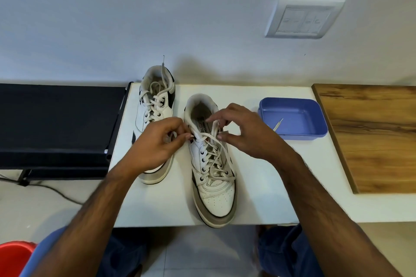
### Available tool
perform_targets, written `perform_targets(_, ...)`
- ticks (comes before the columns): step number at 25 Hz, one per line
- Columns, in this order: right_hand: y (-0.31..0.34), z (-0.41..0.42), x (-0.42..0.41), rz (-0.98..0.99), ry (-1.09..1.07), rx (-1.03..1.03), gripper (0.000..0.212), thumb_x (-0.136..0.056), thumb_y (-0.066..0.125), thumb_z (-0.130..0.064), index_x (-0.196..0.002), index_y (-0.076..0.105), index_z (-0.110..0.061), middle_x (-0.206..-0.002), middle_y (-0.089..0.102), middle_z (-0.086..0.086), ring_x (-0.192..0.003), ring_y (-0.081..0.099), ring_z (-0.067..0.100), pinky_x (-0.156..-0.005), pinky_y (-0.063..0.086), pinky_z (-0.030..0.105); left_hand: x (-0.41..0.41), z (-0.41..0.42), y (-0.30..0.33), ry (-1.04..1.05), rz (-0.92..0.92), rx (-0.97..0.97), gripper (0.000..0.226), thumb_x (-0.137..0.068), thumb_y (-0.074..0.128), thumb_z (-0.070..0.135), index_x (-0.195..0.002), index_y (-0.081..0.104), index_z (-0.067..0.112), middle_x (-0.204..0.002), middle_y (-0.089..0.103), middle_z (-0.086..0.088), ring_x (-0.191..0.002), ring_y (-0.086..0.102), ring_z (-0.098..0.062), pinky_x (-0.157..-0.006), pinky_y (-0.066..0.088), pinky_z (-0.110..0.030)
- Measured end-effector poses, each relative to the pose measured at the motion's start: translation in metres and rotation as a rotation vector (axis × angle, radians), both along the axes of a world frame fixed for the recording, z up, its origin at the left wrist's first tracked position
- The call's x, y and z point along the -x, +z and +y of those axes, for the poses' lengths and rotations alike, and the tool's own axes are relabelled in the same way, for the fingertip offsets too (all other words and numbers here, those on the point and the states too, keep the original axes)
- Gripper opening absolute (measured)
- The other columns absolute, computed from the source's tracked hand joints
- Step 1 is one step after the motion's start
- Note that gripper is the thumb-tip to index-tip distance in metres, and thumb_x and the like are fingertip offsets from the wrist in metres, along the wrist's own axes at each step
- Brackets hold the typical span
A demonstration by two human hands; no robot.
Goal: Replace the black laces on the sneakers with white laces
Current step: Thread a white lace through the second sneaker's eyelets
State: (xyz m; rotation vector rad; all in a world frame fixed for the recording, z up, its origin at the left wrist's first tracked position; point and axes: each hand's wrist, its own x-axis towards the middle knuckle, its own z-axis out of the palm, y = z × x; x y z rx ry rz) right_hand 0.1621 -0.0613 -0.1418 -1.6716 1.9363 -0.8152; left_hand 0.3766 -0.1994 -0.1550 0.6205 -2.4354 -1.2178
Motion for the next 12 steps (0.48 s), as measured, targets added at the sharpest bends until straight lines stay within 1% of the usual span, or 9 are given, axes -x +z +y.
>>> perform_targets(2,-0.002,-0.002,0.002,0.038,0.015,-0.012,0.032,-0.088,0.072,-0.023,-0.115,0.067,-0.040,-0.096,0.053,-0.012,-0.099,0.056,0.014,-0.090,0.047,0.051,-0.003,0.000,0.002,0.044,0.021,-0.150,0.024,-0.098,0.061,0.003,-0.075,0.054,0.006,-0.095,0.075,0.003,-0.096,0.072,-0.015,-0.081,0.051,-0.023)
perform_targets(4,-0.002,-0.002,0.003,0.038,0.017,-0.028,0.028,-0.088,0.072,-0.023,-0.111,0.067,-0.040,-0.094,0.052,-0.012,-0.098,0.056,0.014,-0.089,0.048,0.052,-0.006,-0.002,0.005,0.104,0.130,-0.284,0.028,-0.101,0.053,-0.003,-0.074,0.048,0.003,-0.090,0.074,-0.002,-0.087,0.074,-0.024,-0.073,0.051,-0.025)
perform_targets(6,-0.001,-0.002,0.004,0.029,0.015,-0.037,0.028,-0.089,0.071,-0.020,-0.109,0.067,-0.040,-0.093,0.053,-0.011,-0.097,0.057,0.014,-0.089,0.048,0.052,-0.008,-0.007,0.013,0.193,0.347,-0.405,0.029,-0.101,0.048,-0.005,-0.074,0.048,0.006,-0.082,0.070,-0.002,-0.071,0.070,-0.027,-0.061,0.050,-0.030)
perform_targets(8,0.000,-0.003,0.005,0.019,0.016,-0.042,0.027,-0.090,0.071,-0.020,-0.109,0.068,-0.039,-0.094,0.054,-0.010,-0.098,0.057,0.015,-0.090,0.048,0.052,-0.012,-0.014,0.021,0.356,0.631,-0.611,0.026,-0.096,0.045,0.000,-0.074,0.054,0.012,-0.074,0.064,-0.003,-0.058,0.060,-0.022,-0.057,0.048,-0.030)
perform_targets(10,0.000,-0.003,0.005,0.012,0.022,-0.048,0.026,-0.091,0.071,-0.020,-0.109,0.068,-0.039,-0.095,0.055,-0.009,-0.099,0.057,0.015,-0.091,0.048,0.052,-0.018,-0.020,0.026,0.498,0.890,-0.830,0.026,-0.095,0.045,0.008,-0.073,0.056,0.018,-0.074,0.059,0.000,-0.058,0.054,-0.016,-0.059,0.048,-0.030)
perform_targets(11,-0.001,-0.003,0.005,0.008,0.022,-0.049,0.026,-0.092,0.072,-0.020,-0.109,0.068,-0.038,-0.095,0.055,-0.009,-0.100,0.057,0.015,-0.092,0.048,0.052,-0.021,-0.021,0.025,0.513,0.967,-0.871,0.026,-0.094,0.047,0.011,-0.071,0.056,0.020,-0.078,0.060,0.002,-0.063,0.053,-0.014,-0.062,0.047,-0.031)
perform_targets(12,-0.001,-0.003,0.005,0.002,0.021,-0.050,0.026,-0.092,0.072,-0.018,-0.110,0.069,-0.036,-0.095,0.055,-0.009,-0.099,0.057,0.015,-0.092,0.047,0.051,-0.022,-0.022,0.025,0.497,0.992,-0.871,0.027,-0.095,0.047,0.014,-0.070,0.054,0.021,-0.083,0.062,0.002,-0.069,0.054,-0.014,-0.065,0.047,-0.031)
